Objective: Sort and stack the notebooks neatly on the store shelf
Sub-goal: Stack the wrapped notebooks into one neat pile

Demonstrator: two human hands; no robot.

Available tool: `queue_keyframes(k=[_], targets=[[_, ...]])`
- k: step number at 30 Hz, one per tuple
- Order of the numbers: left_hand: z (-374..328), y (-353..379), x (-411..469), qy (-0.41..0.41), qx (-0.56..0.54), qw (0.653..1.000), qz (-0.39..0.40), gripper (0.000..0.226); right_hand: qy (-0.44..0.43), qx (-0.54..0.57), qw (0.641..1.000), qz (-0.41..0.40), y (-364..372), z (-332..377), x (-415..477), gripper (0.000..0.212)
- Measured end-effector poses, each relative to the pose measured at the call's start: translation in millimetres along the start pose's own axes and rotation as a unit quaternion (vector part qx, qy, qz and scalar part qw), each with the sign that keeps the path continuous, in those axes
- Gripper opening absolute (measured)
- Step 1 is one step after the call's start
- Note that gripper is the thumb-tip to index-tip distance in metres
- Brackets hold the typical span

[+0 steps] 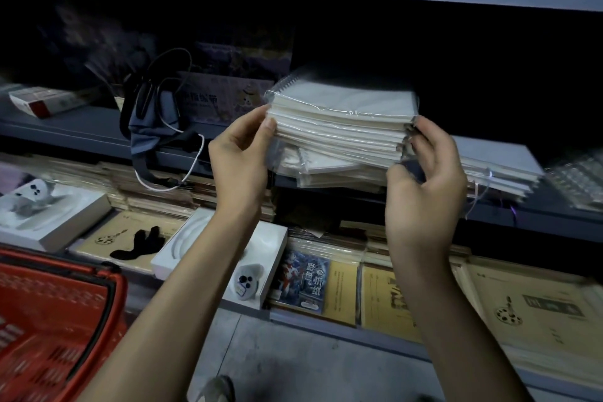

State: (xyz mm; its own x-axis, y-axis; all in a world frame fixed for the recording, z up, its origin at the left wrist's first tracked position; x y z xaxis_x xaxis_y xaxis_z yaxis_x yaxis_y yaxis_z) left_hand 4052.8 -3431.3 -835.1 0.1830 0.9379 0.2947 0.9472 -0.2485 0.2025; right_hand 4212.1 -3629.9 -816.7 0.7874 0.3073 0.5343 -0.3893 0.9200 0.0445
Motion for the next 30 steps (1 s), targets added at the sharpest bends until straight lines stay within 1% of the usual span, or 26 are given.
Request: queue_keyframes(k=[3, 7, 9, 11, 14, 21, 25, 30], targets=[[1.1, 2.7, -0.1, 0.001, 0.014, 1.000, 0.015, 0.029, 0.008, -0.018, 1.000, 0.013, -0.7, -2.7, 0.3, 0.064], [-2.1, 16.9, -6.3, 0.030, 0.071, 0.994, 0.074, 0.035, 0.068, 0.012, 0.996, 0.048, 6.8, -10.8, -10.0, 0.078], [-0.7, 19.7, -6.8, 0.021, 0.069, 0.994, 0.084, 0.037, 0.071, 0.051, 0.995, 0.053, 11.6, -10.0, -13.8, 0.083], [1.8, 19.7, -6.6, 0.005, 0.052, 0.995, 0.086, 0.039, 0.070, 0.080, 0.992, 0.061, 15.1, -10.3, -15.9, 0.083], [1.2, 18.7, -7.3, 0.003, 0.046, 0.996, 0.082, 0.040, 0.066, 0.099, 0.991, 0.060, 18.0, -9.9, -16.6, 0.081], [-5.0, 19.1, -5.4, 0.022, 0.068, 0.995, 0.070, 0.037, 0.068, 0.169, 0.983, 0.025, 19.9, -17.9, -12.3, 0.082], [-12.4, 22.6, -13.3, 0.033, 0.062, 0.996, 0.059, 0.037, 0.078, 0.222, 0.972, 0.022, 17.8, -24.0, -3.4, 0.085], [-21.3, 34.3, -35.9, 0.040, 0.053, 0.997, 0.051, 0.043, 0.098, 0.263, 0.960, 0.014, 8.1, -23.2, 14.7, 0.082]])
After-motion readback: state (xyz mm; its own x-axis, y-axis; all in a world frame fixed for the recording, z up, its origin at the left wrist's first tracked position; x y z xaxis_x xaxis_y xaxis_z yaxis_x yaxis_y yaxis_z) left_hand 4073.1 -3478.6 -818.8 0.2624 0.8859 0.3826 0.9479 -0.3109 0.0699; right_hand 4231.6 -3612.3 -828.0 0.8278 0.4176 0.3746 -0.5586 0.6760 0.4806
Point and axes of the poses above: each hand's wrist, its own x-axis towards the middle knuckle, its own y-axis out of the palm, z = x × y, the point moved 8 cm from there along x, towards the middle knuckle, and after that the axes turned 6 degrees about -y, right-handed, at the moved point
